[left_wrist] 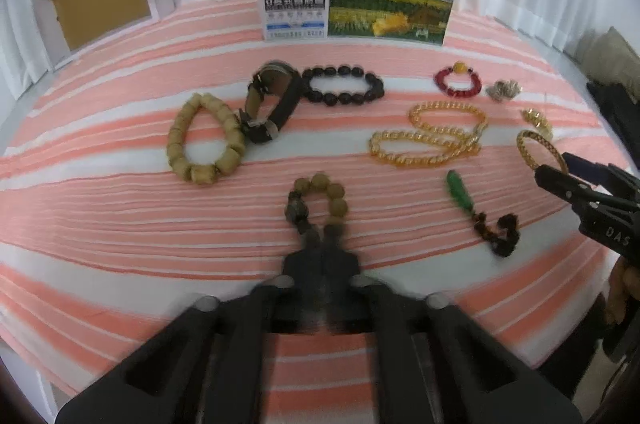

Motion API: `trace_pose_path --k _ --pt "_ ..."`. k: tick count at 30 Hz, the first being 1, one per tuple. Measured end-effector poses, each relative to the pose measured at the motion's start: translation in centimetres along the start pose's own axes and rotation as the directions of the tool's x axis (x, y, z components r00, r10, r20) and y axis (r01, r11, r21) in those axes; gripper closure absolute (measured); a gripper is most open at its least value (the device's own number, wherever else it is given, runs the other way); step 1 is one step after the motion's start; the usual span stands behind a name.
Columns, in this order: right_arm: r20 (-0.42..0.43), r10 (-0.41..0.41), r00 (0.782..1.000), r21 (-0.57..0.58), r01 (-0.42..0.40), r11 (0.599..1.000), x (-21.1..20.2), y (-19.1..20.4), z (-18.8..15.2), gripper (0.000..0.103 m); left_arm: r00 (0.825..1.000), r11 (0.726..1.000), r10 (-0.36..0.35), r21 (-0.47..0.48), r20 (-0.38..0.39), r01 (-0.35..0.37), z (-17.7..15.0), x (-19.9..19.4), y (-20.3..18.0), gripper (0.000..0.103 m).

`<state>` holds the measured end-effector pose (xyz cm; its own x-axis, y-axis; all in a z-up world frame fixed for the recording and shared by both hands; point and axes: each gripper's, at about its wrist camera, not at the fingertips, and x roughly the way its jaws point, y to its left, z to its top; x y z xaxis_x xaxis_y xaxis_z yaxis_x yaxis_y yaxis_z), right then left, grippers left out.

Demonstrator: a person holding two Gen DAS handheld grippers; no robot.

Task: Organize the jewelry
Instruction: 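Grasp the dark wooden bead bracelet with the left tool while the right tool grasps the gold bangle, then carry both into the cardboard box while the right tool releases the gold bangle inside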

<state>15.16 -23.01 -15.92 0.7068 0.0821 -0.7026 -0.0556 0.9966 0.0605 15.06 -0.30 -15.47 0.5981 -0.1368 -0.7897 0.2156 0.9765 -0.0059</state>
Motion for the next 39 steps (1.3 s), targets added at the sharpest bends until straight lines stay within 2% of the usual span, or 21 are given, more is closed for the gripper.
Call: trace_pose_path --k 8,13,16,18,20,22,23,24,25,26,27,31,35,39 --pt "0.050 0.035 0.998 0.018 -0.035 0.999 -2.5 0.2 1.8 0.038 0.996 0.994 -0.089 -0.067 0.007 0.089 1.6 -1.4 0.7 0.103" --pt "0.071 0.042 0.997 0.008 -0.042 0.999 -3.3 0.6 2.1 0.038 0.997 0.994 -0.082 -0.067 0.014 0.083 1.8 -1.5 1.2 0.103" --pt "0.069 0.058 0.996 0.008 -0.059 0.998 -3.4 0.7 2.0 0.038 0.998 0.994 -0.063 -0.085 -0.021 0.061 1.6 -0.7 1.7 0.102" --pt "0.064 0.066 0.996 -0.001 -0.066 0.998 -3.3 1.0 1.8 0.038 0.997 0.993 -0.051 -0.112 -0.054 0.045 1.4 0.2 2.2 0.087" --pt "0.061 0.074 0.995 -0.007 -0.074 0.997 -3.2 1.1 1.7 0.038 0.998 0.993 -0.032 -0.117 -0.060 0.024 1.0 0.5 2.3 0.044" --pt "0.062 0.082 0.995 -0.011 -0.081 0.997 -3.3 1.3 1.7 0.038 0.998 0.994 -0.027 -0.111 -0.054 0.021 0.7 0.5 2.1 0.039" --pt "0.063 0.086 0.994 -0.014 -0.085 0.996 -3.4 1.4 1.7 0.038 0.997 0.995 -0.031 -0.098 -0.064 0.025 0.6 0.7 1.9 0.041" --pt "0.064 0.087 0.994 -0.017 -0.086 0.996 -3.5 1.5 1.6 0.038 0.997 0.996 -0.031 -0.090 -0.076 0.024 0.4 1.0 1.7 0.046" --pt "0.065 0.089 0.994 -0.022 -0.088 0.996 -3.6 1.6 1.6 0.038 0.995 0.996 -0.033 -0.086 -0.092 0.025 0.3 1.4 1.5 0.074" --pt "0.067 0.091 0.994 -0.026 -0.089 0.996 -3.6 1.7 1.6 0.038 0.995 0.997 -0.015 -0.078 -0.096 0.007 0.2 1.6 1.3 0.086" --pt "0.070 0.093 0.993 -0.030 -0.091 0.995 -3.8 1.9 1.6 0.038 0.995 0.997 -0.011 -0.073 -0.096 0.004 0.2 1.7 1.2 0.093" --pt "0.081 0.096 0.992 -0.042 -0.093 0.995 -4.2 2.2 1.5 0.038 0.994 0.991 -0.042 -0.134 -0.097 0.029 0.6 1.4 2.0 0.094" --pt "0.081 0.110 0.991 -0.045 -0.107 0.993 -4.4 2.3 1.9 0.038 0.995 0.979 -0.086 -0.187 -0.049 0.075 2.4 -0.2 2.4 0.094" --pt "0.078 0.138 0.987 -0.040 -0.136 0.990 -4.5 2.4 3.3 0.038 0.994 0.976 -0.110 -0.192 -0.007 0.107 4.9 -2.3 2.1 0.094"
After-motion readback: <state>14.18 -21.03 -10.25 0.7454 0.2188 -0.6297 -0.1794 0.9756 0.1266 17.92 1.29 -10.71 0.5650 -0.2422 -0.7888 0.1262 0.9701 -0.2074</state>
